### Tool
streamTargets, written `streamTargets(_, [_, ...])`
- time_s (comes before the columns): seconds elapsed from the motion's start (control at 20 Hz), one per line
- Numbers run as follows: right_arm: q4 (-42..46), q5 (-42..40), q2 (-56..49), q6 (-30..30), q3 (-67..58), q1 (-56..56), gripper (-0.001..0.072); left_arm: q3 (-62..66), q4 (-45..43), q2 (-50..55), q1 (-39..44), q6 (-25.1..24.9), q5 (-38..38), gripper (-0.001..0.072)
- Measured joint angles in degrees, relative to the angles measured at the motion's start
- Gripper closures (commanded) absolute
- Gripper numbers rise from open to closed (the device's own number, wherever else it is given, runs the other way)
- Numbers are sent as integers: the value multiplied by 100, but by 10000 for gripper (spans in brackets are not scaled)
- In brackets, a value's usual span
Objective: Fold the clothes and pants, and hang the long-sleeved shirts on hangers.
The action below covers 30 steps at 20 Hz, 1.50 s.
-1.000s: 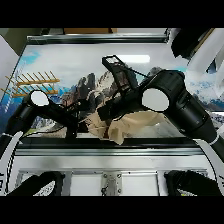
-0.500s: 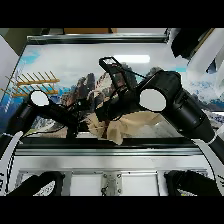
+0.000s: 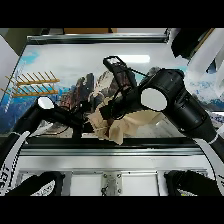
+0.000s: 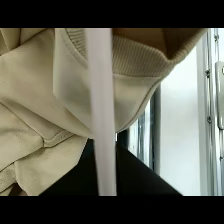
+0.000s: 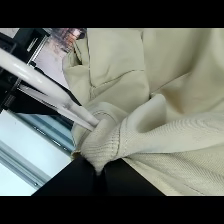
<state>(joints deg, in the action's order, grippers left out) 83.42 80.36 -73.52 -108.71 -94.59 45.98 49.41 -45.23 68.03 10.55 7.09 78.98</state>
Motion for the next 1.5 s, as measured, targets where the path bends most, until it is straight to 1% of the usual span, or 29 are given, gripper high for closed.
streamTargets(0.2, [17,9,0,-22,0,-4,669,-48,13,9,0,-55,-66,692])
streamTargets(0.25, [-4,9,-2,-22,0,-4,642,-50,17,9,0,-57,-70,691])
streamTargets(0.3, [-50,11,-7,-20,0,-4,454,-52,26,9,0,-57,-87,691])
streamTargets(0.35, [-122,2,-15,-9,-2,-4,304,-55,28,9,0,-57,-92,691])
streamTargets(0.65, [-400,2,-42,179,-2,15,295,-59,28,9,0,-70,-101,691])
streamTargets(0.9, [-481,24,219,404,-2,-72,287,-59,28,9,0,-70,-98,691])
streamTargets(0.95, [-505,48,308,485,-2,-118,226,-59,28,9,0,-70,-98,690])
streamTargets(1.0, [-527,68,393,575,-2,-175,107,-59,28,9,0,-70,-98,690])
streamTargets(1.05, [-581,136,485,706,-2,-269,69,-59,28,9,0,-70,-96,690])
streamTargets(1.15, [-774,256,629,1016,-2,-546,69,-59,28,9,0,-70,-96,690])
streamTargets(1.35, [-1458,474,734,1849,-2,-1377,71,-59,28,9,0,-70,-94,689])
streamTargets(1.5, [-1749,376,754,2201,-2,-1840,71,-59,28,9,0,-70,-96,690])
